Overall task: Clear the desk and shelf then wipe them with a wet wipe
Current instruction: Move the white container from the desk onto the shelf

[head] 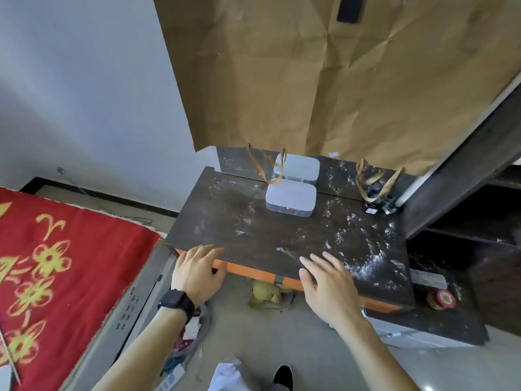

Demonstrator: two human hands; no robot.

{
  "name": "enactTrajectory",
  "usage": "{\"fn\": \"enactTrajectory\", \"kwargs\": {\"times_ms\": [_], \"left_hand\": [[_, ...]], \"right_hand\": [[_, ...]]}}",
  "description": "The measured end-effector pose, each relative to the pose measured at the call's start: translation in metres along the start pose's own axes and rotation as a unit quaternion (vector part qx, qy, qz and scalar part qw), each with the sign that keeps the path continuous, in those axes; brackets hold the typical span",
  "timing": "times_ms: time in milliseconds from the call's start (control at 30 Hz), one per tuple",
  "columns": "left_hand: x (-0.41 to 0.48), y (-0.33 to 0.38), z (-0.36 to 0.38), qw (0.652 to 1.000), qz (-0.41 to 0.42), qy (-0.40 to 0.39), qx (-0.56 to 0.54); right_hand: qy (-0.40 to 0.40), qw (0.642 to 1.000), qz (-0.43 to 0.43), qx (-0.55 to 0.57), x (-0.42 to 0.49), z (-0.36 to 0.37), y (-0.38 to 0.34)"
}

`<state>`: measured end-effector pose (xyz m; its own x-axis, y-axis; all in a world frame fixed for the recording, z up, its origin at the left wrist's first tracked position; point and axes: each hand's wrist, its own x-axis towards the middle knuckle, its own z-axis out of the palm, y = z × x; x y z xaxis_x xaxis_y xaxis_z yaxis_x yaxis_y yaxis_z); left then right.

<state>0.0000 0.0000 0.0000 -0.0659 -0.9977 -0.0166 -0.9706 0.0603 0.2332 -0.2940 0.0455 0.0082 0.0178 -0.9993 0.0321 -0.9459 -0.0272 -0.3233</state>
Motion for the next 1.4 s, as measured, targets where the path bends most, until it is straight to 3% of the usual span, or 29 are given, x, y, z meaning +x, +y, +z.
{"fn": "enactTrajectory", "kwargs": {"times_ms": [100,300,500,667,800,967,1067,1167,1233,1333,1400], "left_hand": [[0.033,-0.012,0.022,0.999,-0.013,-0.019,-0.033],[0.112,-0.038,0.066,0.983,-0.031,-0.180,-0.030],[0.169,-0.055,0.082,0.957,0.065,-0.272,0.075],[0.182,-0.074,0.097,0.932,0.099,-0.329,0.116],[0.189,-0.079,0.103,0.934,0.116,-0.321,0.107],[0.188,-0.083,0.108,0.939,0.122,-0.308,0.090],[0.192,-0.080,0.109,0.963,0.106,-0.242,0.053],[0.205,-0.062,0.102,0.985,0.037,-0.162,-0.050],[0.214,-0.043,0.096,0.973,-0.025,-0.179,-0.146],[0.224,-0.017,0.091,0.923,-0.116,-0.234,-0.284],[0.231,-0.002,0.091,0.896,-0.136,-0.275,-0.321]], "right_hand": [[-0.044,0.999,0.024,0.009,0.040,0.017,0.001],[-0.170,0.966,0.171,0.097,0.128,0.055,0.010],[-0.101,0.903,0.383,0.168,0.226,0.072,0.011],[-0.063,0.852,0.479,0.202,0.290,0.095,0.019],[-0.011,0.838,0.501,0.217,0.302,0.113,0.018],[-0.006,0.854,0.477,0.208,0.276,0.123,0.011],[-0.019,0.855,0.472,0.214,0.256,0.125,-0.005],[-0.032,0.852,0.467,0.235,0.235,0.131,-0.018],[-0.032,0.846,0.468,0.252,0.225,0.135,-0.023],[-0.020,0.842,0.464,0.274,0.214,0.135,-0.030],[-0.021,0.839,0.461,0.288,0.212,0.131,-0.031]]}}
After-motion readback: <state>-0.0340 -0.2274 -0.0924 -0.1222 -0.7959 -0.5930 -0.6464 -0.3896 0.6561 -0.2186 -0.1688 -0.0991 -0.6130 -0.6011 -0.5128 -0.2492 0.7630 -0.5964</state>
